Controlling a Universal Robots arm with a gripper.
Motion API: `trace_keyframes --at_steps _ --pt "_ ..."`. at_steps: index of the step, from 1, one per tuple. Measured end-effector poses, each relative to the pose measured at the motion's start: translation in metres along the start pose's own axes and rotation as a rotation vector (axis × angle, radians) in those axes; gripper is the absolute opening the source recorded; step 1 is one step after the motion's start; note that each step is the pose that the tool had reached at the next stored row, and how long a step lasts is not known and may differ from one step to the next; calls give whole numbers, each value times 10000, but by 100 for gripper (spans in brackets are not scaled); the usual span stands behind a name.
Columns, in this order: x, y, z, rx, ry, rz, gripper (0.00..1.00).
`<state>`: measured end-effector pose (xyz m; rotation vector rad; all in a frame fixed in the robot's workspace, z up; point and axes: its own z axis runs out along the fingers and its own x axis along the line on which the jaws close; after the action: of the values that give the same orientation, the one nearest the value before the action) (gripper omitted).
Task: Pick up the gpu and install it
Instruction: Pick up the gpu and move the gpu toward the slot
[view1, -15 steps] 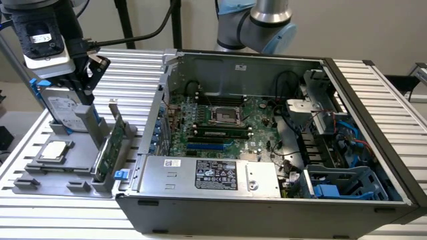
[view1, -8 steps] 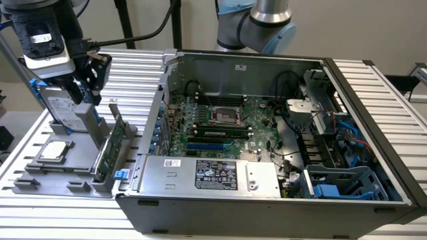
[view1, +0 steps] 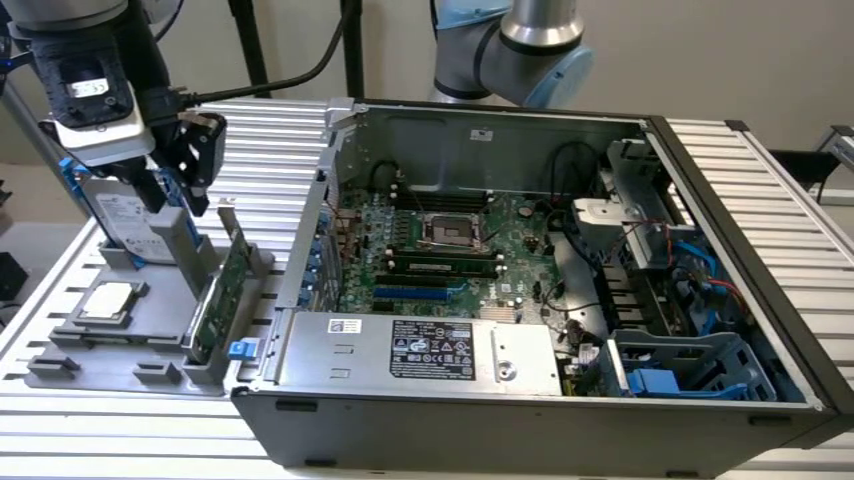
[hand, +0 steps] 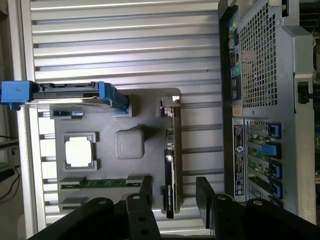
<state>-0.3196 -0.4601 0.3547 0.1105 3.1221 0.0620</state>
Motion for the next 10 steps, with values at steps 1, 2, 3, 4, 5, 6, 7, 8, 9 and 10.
trace_keyframes --at_steps 1,2,3,4,5,6,7,8,9,10 --pt "0 -1 19 0 -1 0 48" --pt "1 -1 36 1 0 -1 48" --pt "1 -2 55 1 -1 0 48" --pt "1 -3 73 0 -2 0 48" --pt "2 -4 91 0 -2 0 48" --pt "2 -4 109 0 -2 0 48" --pt "2 -5 127 0 -2 0 48" --pt "3 -6 145 1 -1 0 48" --pt "3 -7 164 0 -2 0 48" --pt "3 -7 181 1 -2 0 48"
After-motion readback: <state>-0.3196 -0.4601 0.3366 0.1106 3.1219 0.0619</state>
